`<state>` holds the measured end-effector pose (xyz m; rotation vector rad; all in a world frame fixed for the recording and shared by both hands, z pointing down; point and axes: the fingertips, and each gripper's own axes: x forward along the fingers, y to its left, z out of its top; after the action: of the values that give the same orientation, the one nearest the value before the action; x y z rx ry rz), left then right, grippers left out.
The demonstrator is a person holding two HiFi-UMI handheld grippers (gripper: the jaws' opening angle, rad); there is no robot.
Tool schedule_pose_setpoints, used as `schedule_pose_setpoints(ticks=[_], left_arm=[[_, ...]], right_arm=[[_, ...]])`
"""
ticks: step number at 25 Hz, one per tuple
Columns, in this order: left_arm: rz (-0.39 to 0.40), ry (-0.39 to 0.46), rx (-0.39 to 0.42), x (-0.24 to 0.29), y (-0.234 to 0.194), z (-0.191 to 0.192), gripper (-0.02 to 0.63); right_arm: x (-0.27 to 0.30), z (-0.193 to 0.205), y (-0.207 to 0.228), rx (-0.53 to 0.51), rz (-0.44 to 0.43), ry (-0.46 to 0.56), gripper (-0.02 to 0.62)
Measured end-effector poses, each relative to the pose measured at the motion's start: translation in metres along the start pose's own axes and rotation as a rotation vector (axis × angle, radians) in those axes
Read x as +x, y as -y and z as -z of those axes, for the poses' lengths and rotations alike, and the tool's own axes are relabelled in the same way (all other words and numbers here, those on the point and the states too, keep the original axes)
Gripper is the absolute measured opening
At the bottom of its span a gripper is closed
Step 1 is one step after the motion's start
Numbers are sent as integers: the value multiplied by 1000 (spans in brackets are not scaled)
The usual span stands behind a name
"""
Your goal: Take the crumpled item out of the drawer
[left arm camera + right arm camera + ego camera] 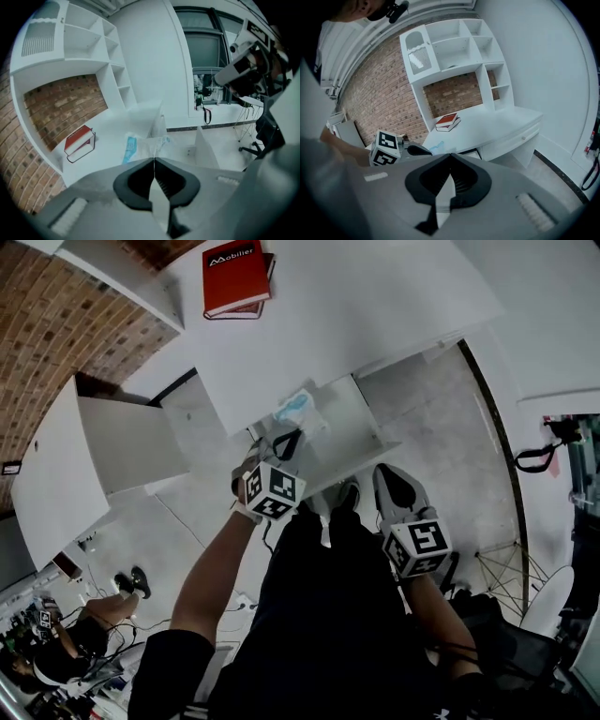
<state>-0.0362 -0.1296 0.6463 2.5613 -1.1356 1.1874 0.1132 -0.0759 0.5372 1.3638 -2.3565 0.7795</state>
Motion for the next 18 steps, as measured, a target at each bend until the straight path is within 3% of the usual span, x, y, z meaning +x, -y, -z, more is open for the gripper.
schedule_pose_setpoints(ticks=[10, 18], left_arm=[[-137, 129, -127, -100, -46, -41, 8], [-220, 123, -116, -125, -95, -40, 8]], right_arm=[[25, -31, -54, -63, -140, 28, 3], [26, -62, -73, -126, -155, 52, 3]])
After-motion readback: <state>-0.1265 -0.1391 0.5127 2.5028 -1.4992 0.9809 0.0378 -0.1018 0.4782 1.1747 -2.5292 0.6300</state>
